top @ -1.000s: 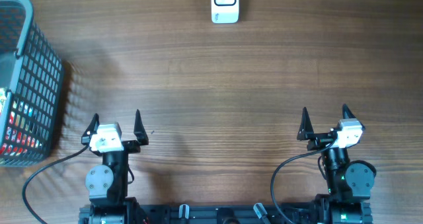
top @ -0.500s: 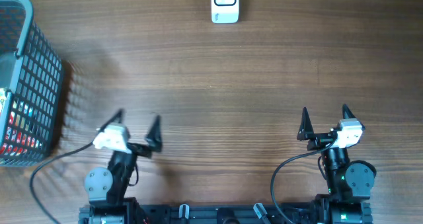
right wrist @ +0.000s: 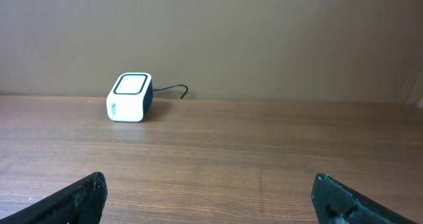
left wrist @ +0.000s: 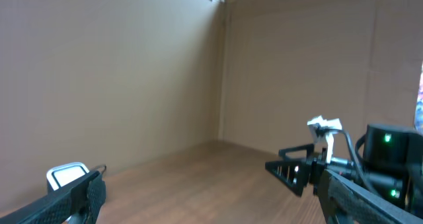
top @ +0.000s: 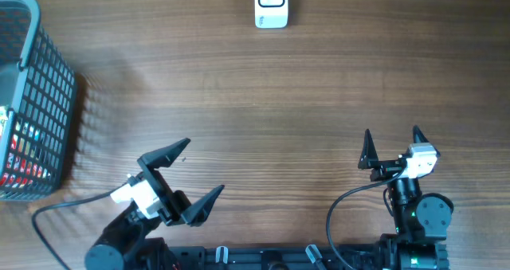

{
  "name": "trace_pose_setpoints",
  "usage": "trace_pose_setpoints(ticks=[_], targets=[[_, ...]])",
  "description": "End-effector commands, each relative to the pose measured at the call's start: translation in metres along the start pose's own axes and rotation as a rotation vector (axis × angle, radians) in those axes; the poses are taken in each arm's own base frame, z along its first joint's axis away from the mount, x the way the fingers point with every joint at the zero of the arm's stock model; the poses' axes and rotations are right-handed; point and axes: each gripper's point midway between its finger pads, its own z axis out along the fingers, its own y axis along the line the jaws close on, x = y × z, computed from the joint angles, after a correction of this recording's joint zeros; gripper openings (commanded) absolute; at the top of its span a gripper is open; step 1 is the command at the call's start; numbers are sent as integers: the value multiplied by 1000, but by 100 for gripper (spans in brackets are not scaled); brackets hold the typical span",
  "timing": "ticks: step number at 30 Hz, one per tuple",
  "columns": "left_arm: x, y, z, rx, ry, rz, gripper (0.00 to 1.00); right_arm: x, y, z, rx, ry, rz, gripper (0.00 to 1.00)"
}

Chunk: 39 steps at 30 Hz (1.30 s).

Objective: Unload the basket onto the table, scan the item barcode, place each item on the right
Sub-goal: 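Reach into the basket and grasp the red snack bag with the left gripper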

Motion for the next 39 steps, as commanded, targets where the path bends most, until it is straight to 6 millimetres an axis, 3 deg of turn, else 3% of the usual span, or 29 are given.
trace_pose_setpoints(ticks=[1,2,7,10,13,16,18,21,24,28,30,33,39], targets=[[-49,3,10,-55,17,89,100,-1,-5,0,24,-6,7,100],[-53,9,13,-80,42,85,100,-1,-5,0,24,-6,8,100],[-63,92,14,-468,256,-205,100,-1,-5,0,24,-6,7,100],[-69,115,21,-514,451,-277,100,-1,-5,0,24,-6,7,100],[-86,127,33,-527,523,-372,100,-1,-5,0,24,-6,7,100],[-120,139,48,-530,497,-327,100,-1,-5,0,24,-6,8,100],[-138,156,44,-647,484,-308,100,-1,-5,0,24,-6,8,100],[-163,194,16,-967,483,-295,100,-1,-5,0,24,-6,8,100],[-178,231,-31,-1333,580,-280,100,-1,-5,0,24,-6,7,100],[-184,267,-38,-1457,606,-345,100,-1,-5,0,24,-6,7,100],[-202,295,-64,-1652,523,-320,100,-1,-5,0,24,-6,7,100],[-225,313,-108,-1896,377,-285,100,-1,-5,0,24,-6,8,100],[-234,323,-192,-2135,264,-375,100,-1,-5,0,24,-6,7,100]])
